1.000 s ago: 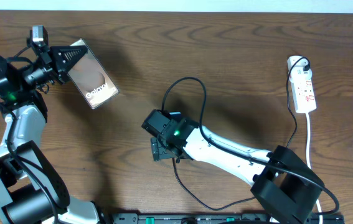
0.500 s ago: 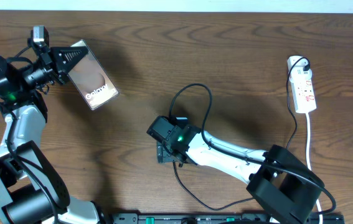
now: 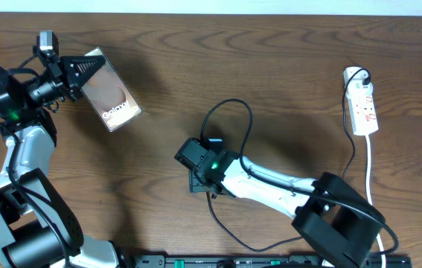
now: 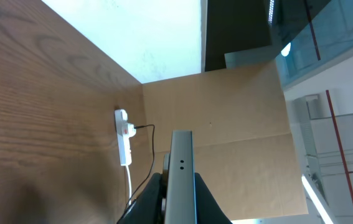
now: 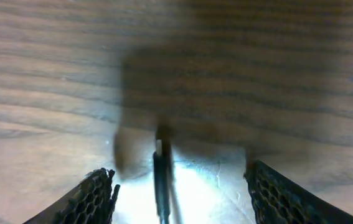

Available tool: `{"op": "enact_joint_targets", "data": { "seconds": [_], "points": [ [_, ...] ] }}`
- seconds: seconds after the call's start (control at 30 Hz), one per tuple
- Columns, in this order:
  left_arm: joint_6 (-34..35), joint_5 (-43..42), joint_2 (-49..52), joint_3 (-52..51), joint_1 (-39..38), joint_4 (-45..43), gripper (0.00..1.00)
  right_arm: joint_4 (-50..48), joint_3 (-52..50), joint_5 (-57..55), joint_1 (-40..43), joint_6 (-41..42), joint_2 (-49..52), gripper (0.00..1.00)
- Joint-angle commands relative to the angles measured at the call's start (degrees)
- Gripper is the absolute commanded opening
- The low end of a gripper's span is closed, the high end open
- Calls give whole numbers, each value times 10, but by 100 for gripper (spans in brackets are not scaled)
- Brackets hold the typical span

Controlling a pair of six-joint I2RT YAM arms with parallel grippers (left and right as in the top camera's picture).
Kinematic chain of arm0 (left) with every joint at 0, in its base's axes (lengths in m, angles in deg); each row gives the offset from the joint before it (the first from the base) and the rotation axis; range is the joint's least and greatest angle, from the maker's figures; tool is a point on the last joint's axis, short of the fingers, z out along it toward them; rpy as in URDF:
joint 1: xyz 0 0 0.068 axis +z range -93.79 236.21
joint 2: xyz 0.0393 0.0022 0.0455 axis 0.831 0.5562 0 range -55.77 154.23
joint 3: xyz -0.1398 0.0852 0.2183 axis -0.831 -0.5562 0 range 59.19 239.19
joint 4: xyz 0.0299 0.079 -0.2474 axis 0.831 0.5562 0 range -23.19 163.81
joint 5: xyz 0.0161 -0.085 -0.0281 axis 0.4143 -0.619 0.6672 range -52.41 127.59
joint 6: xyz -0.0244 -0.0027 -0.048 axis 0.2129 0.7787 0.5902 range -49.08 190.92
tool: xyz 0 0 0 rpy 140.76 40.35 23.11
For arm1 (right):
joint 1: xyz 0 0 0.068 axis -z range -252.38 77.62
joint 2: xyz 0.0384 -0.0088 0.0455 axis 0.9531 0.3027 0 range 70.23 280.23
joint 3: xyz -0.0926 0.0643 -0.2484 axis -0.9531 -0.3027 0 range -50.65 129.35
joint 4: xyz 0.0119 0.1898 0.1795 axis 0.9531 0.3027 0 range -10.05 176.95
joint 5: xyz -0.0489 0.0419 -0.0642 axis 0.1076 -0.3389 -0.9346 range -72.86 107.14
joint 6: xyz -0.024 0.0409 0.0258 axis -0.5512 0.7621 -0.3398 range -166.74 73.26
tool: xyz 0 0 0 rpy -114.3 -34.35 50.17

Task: Plug charger to phone and switch on socket
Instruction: 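Grasp the black cable's connector end with the right gripper and lift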

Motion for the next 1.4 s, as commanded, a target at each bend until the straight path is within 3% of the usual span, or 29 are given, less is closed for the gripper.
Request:
{"op": "enact_joint_targets", "data": {
  "seconds": [0.0,0.13,0.17,0.27,0.37,0.57,0.73,0.87,1.1,1.27,1.37],
  "points": [
    [-4,-9,-10,15,2,-5,8,-2,-2,1,-2,1,21,67],
    [-4,-9,-10,15,2,-5,7,-2,-2,2,-2,2,21,67],
    [-3,-9,-10,15,2,-5,8,-2,-2,2,-2,2,21,64],
    [-4,-9,-10,15,2,-5,7,-1,-2,2,-2,1,21,43],
    [-3,-9,-10,15,2,-5,8,1,-2,7,-2,2,21,31],
    [-4,-9,-10,15,2,-5,7,1,-2,30,-2,-8,21,22],
    [-3,-9,-10,15,2,-5,7,1,-1,30,-2,-9,21,1],
    [-3,-9,-10,15,2,-5,7,1,5,56,5,-25,21,1],
    [-3,-9,-10,15,2,-5,7,-30,57,315,51,-150,18,1],
    [-3,-9,-10,15,2,-5,7,-60,84,495,106,-182,18,1],
    [14,-9,-10,15,2,-5,7,-125,84,676,158,-231,18,1]
  ]
}}
